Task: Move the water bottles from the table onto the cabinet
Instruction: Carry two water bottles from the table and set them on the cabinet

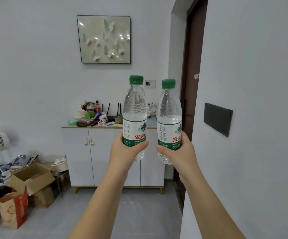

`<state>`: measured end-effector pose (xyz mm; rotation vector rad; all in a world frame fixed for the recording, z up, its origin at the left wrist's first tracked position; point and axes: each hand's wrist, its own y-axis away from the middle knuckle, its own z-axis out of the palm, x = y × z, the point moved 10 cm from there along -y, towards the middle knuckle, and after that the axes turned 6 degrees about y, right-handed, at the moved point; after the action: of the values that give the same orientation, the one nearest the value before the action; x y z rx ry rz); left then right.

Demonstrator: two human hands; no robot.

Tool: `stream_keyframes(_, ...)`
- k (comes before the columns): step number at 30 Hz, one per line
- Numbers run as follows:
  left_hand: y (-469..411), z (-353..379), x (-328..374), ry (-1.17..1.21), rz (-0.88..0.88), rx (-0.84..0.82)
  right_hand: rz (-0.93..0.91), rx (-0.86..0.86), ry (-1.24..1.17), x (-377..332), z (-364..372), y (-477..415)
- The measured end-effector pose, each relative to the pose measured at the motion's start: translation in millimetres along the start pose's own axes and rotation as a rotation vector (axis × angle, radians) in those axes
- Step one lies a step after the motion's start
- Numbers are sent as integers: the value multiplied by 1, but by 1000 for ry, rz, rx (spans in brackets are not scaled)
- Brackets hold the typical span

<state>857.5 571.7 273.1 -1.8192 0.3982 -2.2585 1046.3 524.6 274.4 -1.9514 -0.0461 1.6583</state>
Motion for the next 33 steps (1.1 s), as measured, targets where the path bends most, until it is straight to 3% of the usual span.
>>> stream_keyframes(11, -206, 2, -56, 50, 5, -96, 0, 96, 51, 69, 61, -172)
stream_keyframes(24, -352, 24, -158, 45, -58, -118, 47, 126, 18, 168, 87, -311)
stream_keyframes(33, -491, 71, -225, 26, -44, -84, 32, 122, 2, 247, 94, -468)
